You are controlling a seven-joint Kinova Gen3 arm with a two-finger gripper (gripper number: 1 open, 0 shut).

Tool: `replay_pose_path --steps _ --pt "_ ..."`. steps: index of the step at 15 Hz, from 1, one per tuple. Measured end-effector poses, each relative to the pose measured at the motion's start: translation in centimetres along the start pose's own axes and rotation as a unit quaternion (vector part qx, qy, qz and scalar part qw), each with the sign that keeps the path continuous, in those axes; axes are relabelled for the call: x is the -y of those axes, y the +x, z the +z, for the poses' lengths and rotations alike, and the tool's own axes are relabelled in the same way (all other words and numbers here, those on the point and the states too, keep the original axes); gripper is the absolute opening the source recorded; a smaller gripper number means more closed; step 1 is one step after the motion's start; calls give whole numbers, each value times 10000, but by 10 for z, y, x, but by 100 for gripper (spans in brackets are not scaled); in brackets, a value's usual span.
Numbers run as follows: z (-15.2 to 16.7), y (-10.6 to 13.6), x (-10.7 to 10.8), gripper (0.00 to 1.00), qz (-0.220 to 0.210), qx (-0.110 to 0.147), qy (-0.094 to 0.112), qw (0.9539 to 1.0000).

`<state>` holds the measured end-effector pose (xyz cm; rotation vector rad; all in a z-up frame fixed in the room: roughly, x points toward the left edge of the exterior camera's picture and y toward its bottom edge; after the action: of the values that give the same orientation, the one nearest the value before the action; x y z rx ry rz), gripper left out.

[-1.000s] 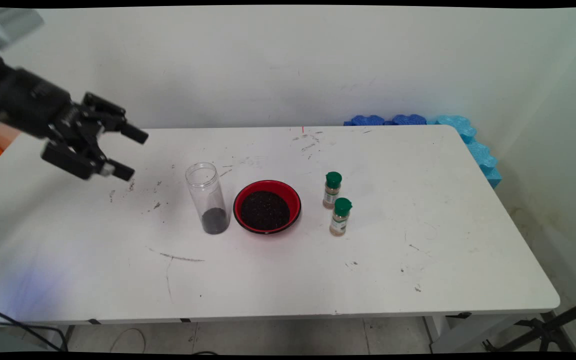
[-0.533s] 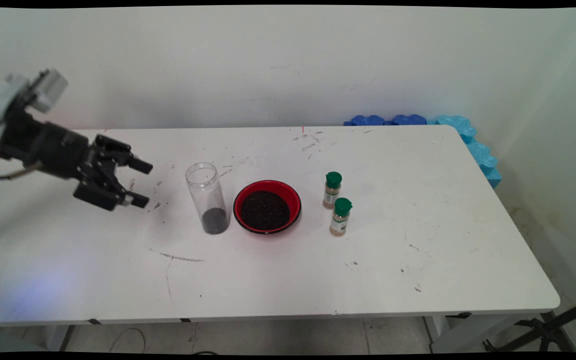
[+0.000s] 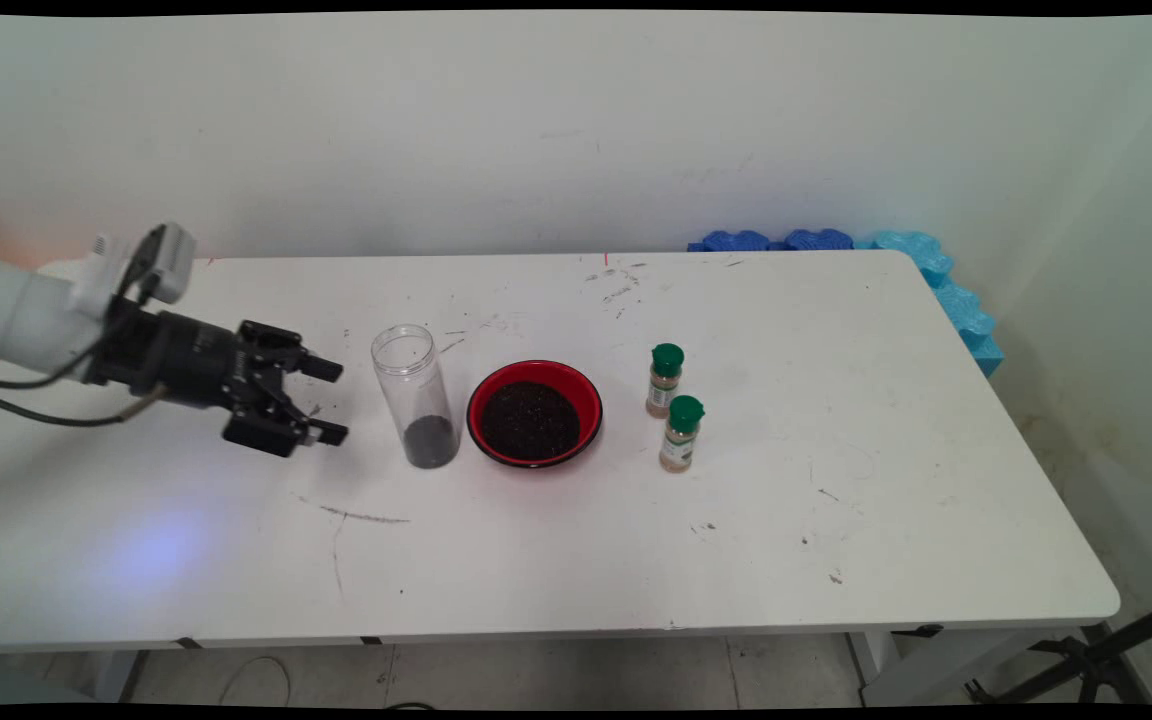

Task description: Pick up the black seasoning powder from the table

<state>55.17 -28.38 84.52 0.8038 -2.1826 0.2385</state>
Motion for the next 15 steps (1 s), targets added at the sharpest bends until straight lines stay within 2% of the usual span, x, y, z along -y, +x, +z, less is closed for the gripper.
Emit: replay_pose_path --steps 8,15 --pt "56 -11 10 100 -27 -342 123 9993" --pt "84 -13 14 100 -48 -536 98 9985"
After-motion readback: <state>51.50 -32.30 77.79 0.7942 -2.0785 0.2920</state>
